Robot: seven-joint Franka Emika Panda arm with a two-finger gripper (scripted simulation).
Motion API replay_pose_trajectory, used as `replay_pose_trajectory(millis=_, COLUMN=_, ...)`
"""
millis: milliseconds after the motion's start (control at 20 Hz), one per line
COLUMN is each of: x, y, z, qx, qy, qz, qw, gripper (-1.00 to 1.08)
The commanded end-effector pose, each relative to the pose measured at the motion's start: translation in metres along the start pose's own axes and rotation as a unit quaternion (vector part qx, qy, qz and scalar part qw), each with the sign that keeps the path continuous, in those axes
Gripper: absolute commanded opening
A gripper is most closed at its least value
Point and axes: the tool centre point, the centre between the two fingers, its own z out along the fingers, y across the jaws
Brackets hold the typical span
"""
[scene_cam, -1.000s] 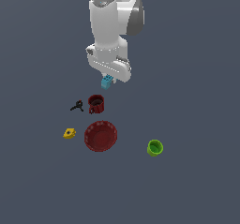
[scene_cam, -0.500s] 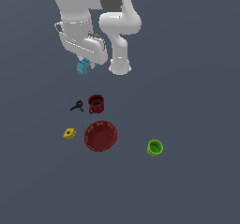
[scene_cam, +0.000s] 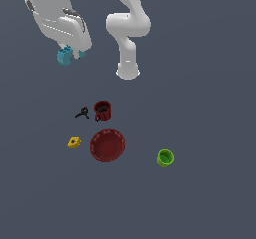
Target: Pick up a designated object from a clutter of objects.
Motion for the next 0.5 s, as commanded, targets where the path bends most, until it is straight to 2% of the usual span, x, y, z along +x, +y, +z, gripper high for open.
replay_pose_trajectory(millis=0, x=0.007, y=0.007, z=-0.01, qx=0.0, qy=0.0, qz=-0.001, qw=1.0, gripper=-1.0)
replay_pose_trajectory(millis=450, x=0.017, y=0.016, z=-0.023, qx=0.0, qy=0.001, qz=-0.001, qw=1.0, gripper=-1.0)
